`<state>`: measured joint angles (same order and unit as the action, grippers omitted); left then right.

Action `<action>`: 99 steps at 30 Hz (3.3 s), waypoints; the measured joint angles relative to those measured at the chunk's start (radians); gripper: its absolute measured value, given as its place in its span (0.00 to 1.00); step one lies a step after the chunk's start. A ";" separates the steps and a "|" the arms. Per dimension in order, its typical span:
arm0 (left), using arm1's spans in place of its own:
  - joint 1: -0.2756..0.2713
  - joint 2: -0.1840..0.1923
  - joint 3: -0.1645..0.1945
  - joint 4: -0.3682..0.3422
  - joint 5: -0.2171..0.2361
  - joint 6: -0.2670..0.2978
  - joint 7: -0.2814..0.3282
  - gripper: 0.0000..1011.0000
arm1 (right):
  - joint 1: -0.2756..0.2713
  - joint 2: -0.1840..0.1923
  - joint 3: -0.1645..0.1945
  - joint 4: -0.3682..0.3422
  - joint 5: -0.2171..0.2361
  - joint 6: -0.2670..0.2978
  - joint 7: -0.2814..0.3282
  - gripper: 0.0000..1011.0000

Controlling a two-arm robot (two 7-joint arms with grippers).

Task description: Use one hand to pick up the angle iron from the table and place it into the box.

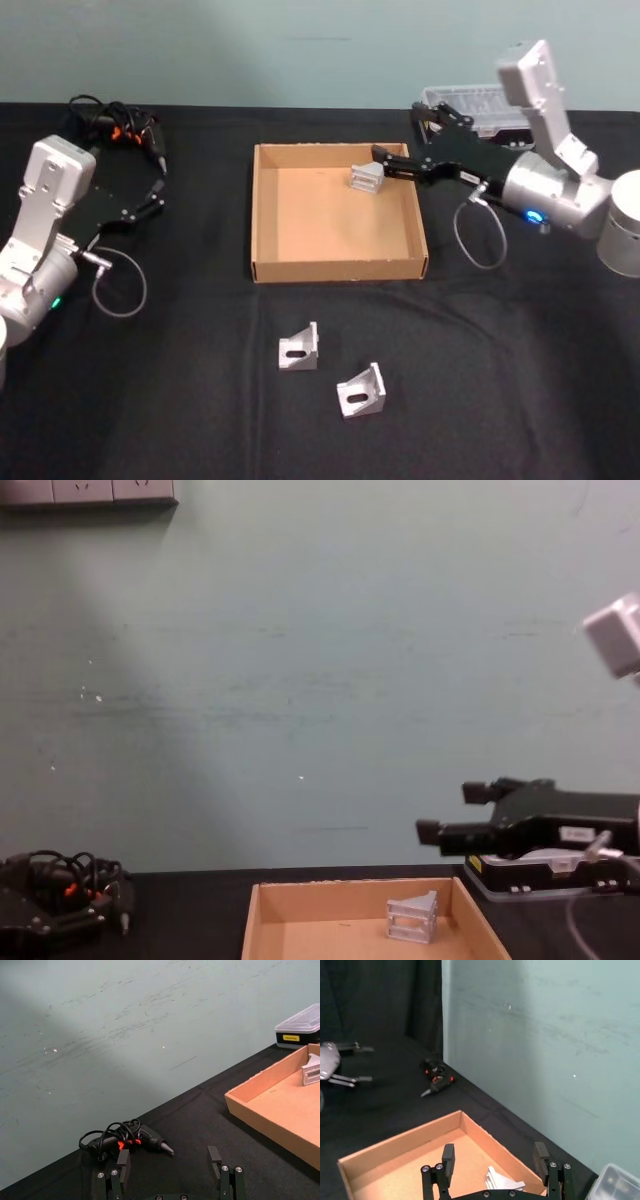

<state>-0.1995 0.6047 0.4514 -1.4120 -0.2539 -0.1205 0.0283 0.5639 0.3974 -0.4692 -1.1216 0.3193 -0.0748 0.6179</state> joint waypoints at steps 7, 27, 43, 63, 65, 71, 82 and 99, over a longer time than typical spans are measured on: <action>0.000 0.000 0.000 0.000 0.000 0.000 0.000 0.99 | -0.098 0.100 0.039 -0.190 0.071 0.049 0.044 0.99; 0.000 0.000 0.000 0.000 0.000 0.000 0.000 0.99 | -0.233 0.361 -0.025 -0.441 0.149 0.144 0.228 0.99; 0.000 0.000 0.000 0.000 0.000 0.000 0.000 0.99 | -0.217 0.400 -0.178 -0.465 0.107 0.160 0.351 0.99; 0.000 0.000 0.000 0.000 0.000 0.000 0.000 0.99 | -0.159 0.385 -0.268 -0.427 0.062 0.144 0.359 0.99; 0.000 0.000 0.000 0.000 0.000 0.000 0.000 0.99 | -0.154 0.381 -0.275 -0.421 0.059 0.143 0.358 0.99; 0.000 0.000 0.000 0.000 0.000 0.000 0.000 0.99 | -0.139 0.363 -0.297 -0.402 0.054 0.142 0.353 0.99; 0.000 0.000 0.000 0.000 0.000 0.000 0.000 0.99 | -0.114 0.333 -0.331 -0.368 0.049 0.136 0.360 0.99; 0.000 0.000 0.000 0.000 0.000 0.000 0.000 0.99 | -0.100 0.328 -0.356 -0.351 0.049 0.141 0.367 0.85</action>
<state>-0.1995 0.6047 0.4514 -1.4120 -0.2539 -0.1206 0.0283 0.4639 0.7252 -0.8252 -1.4725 0.3678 0.0664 0.9852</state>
